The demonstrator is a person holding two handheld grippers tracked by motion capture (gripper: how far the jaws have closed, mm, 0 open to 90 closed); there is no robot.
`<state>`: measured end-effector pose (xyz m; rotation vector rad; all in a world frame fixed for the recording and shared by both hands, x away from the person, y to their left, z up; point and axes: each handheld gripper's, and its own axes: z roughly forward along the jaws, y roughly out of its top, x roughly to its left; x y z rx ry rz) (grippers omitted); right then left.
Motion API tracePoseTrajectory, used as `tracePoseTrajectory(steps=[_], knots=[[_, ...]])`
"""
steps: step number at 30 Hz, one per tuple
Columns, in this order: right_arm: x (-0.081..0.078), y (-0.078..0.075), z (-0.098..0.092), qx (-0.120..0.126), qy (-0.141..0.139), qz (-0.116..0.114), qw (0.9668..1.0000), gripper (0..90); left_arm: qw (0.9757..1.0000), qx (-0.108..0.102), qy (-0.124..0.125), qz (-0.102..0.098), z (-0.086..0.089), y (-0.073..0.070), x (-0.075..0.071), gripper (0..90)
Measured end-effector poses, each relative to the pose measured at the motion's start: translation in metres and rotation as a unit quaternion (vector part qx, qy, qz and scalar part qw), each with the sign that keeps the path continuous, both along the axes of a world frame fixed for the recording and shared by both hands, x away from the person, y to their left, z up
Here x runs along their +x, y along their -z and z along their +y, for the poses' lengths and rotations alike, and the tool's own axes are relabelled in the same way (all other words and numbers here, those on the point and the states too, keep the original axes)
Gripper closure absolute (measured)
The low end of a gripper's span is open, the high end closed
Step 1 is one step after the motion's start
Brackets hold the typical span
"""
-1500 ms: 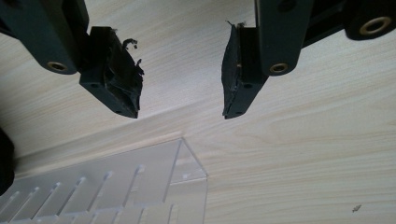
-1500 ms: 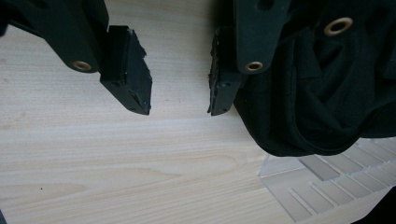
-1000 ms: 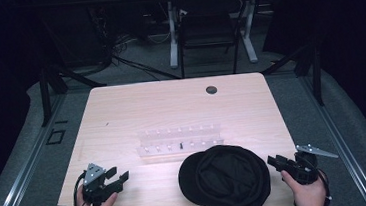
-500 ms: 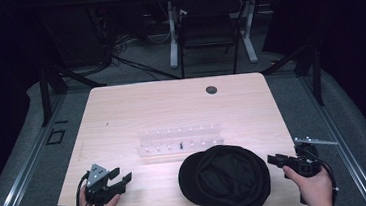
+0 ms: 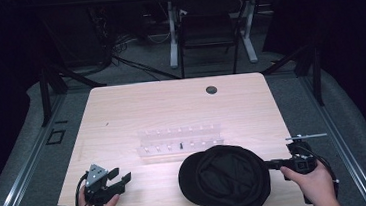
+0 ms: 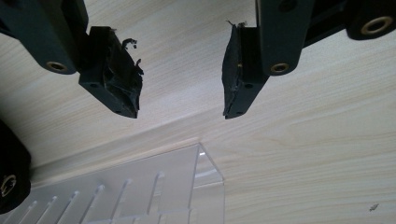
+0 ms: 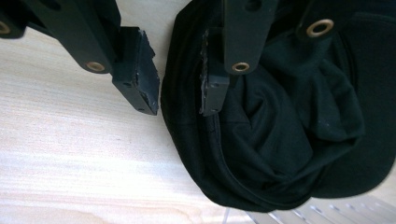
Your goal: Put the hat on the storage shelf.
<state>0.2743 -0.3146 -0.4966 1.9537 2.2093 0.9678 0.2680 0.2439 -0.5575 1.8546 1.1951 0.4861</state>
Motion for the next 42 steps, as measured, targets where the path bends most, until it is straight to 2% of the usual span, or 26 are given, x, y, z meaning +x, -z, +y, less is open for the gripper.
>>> tracePoseTrajectory(steps=[4,9,10,16,24,28,32,34,35,42], knots=[[0.003,0.000,0.001,-0.008,-0.005,0.007,0.9999,66.8,1.0000,0.002,0.001,0.000,0.000,0.000,0.000,46.7],[0.006,0.001,0.004,-0.006,-0.004,0.035,0.9994,69.8,1.0000,-0.001,0.000,0.000,0.001,0.000,0.000,46.7],[0.006,0.002,0.004,-0.006,-0.004,0.033,0.9994,70.3,1.0000,0.000,0.000,0.000,0.001,0.000,0.000,46.7],[0.009,0.006,0.006,-0.011,-0.009,0.058,0.9982,72.8,1.0000,-0.002,-0.002,0.001,0.001,0.001,0.000,46.7],[0.015,0.010,0.006,-0.017,-0.015,0.064,0.9977,72.9,1.0000,-0.001,-0.001,0.002,0.000,0.001,0.000,46.7],[0.019,0.012,0.007,-0.010,-0.013,0.068,0.9976,74.2,1.0000,0.000,-0.001,0.004,0.000,0.001,0.000,46.7],[0.020,0.014,0.008,-0.015,-0.021,0.078,0.9966,75.7,1.0000,-0.001,-0.001,0.004,0.000,0.001,0.000,46.7],[0.020,0.016,0.009,-0.010,-0.017,0.081,0.9966,75.7,1.0000,-0.001,-0.001,0.004,0.000,0.001,0.000,46.7],[0.021,0.017,0.007,-0.013,-0.030,0.091,0.9953,75.5,1.0000,-0.001,-0.001,0.004,0.000,0.001,0.000,46.6],[0.022,0.020,0.008,-0.005,-0.026,0.104,0.9942,75.8,1.0000,-0.001,-0.001,0.004,-0.001,0.002,0.001,46.6]])
